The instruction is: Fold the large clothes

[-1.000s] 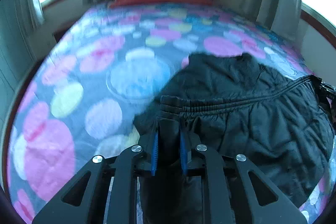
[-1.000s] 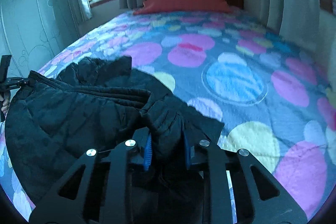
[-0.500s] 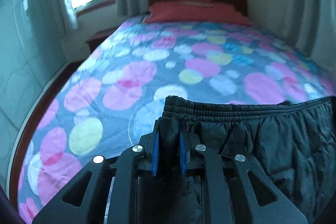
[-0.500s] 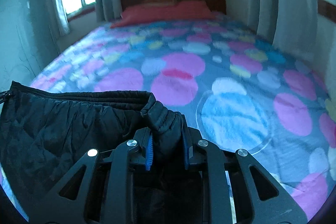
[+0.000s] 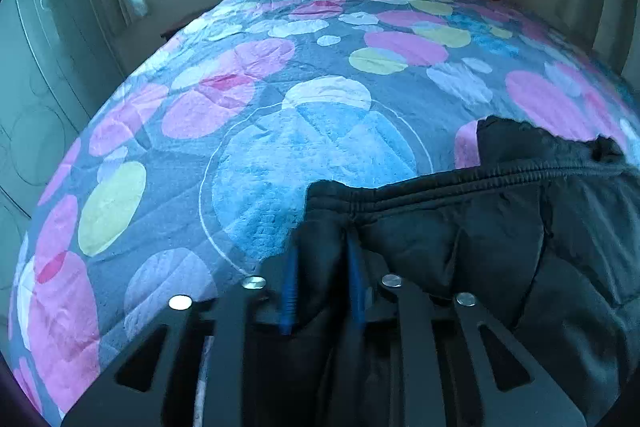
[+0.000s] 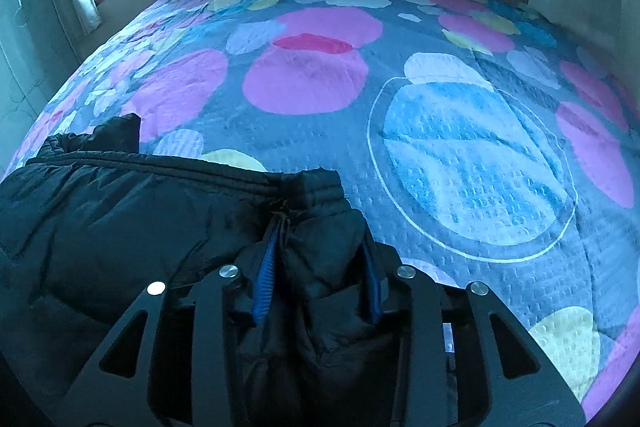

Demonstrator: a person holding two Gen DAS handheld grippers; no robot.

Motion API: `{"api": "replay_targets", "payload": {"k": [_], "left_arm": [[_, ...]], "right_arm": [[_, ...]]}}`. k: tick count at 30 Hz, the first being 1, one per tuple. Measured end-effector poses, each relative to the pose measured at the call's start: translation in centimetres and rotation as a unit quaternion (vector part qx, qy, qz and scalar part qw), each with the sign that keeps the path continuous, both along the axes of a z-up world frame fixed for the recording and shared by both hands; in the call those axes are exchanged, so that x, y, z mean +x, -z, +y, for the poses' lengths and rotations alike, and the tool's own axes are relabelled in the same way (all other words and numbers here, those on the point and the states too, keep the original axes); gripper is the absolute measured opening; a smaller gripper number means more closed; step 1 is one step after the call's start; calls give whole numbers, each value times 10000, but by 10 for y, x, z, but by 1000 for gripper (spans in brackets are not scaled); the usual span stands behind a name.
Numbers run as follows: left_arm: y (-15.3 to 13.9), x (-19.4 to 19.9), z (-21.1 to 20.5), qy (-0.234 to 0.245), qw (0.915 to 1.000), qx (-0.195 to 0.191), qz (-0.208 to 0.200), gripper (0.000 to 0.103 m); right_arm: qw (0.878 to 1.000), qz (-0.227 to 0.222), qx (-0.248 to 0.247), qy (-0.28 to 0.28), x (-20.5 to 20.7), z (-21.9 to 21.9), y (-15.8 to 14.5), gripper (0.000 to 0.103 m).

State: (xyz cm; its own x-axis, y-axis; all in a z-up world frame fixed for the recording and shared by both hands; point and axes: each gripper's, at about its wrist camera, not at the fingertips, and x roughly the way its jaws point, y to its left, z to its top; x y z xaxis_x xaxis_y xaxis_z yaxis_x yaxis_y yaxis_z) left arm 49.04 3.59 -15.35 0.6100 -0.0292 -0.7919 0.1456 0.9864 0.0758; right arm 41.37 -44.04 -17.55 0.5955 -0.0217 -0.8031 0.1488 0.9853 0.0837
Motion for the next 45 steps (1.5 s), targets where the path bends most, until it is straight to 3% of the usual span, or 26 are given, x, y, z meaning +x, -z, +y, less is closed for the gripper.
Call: {"api": "replay_targets", "payload": {"k": [1,3,5,8,10,17,19,23,25,30,33,36,39,41,43,45], "left_arm": [[-5,-2,9,-122,9999,-118,24,49],[-14,-9,28,-366,9982,-461,95,69],[-27,-22,58,-682,9925,-1009,121,70],[-51,-49,83,-1162,9830,-1413,-165,70],[-65,-68,76,-1074,9807,-1600,-325,70],[-80,-111,-39,65,9862,-1489,-718,70],[-69,-106,-61,118,9874,-1450,-628,70],[-29,-91,-81,-86,9926,-1172,-314,70],[-14,-91,-83,-93,9929,-1125,-380,71],[-4,-88,-94,-106,9968,-708,-353,71],[-16,-97,-85,-144,9963,-808,-264,70],[-33,-114,-62,-272,9918,-1139,-502,70],[-38,-116,-41,-569,9903,-979,-810,70],[-25,-103,-26,-793,9903,-990,-575,70],[-10,-95,-26,-783,9923,-857,-436,70],[0,-94,-33,-708,9947,-581,-477,70]], "right_arm": [[10000,23,42,48,-2,-2,-3,46],[9997,71,94,208,-6,-7,-10,53],[9992,-53,152,366,-16,-12,-21,54],[9975,-394,126,579,-42,-3,-47,54],[9968,-626,172,473,-55,21,-62,53],[9957,-714,453,-387,-45,123,-68,48],[9957,-649,397,-530,-36,149,-62,48],[9975,-393,-219,-537,-26,171,-32,52],[9977,-371,-256,-499,-22,170,-11,53],[9979,-337,-381,-405,-16,172,-1,53],[9982,-342,-138,-463,-23,163,-15,53],[9970,-702,-77,-306,-45,139,-38,53],[9960,-850,-263,56,-57,107,-48,53],[9964,-658,-424,319,-56,85,-38,53],[9985,-378,-241,328,-52,70,-12,53],[9980,-514,-200,302,-54,69,0,53]]}}
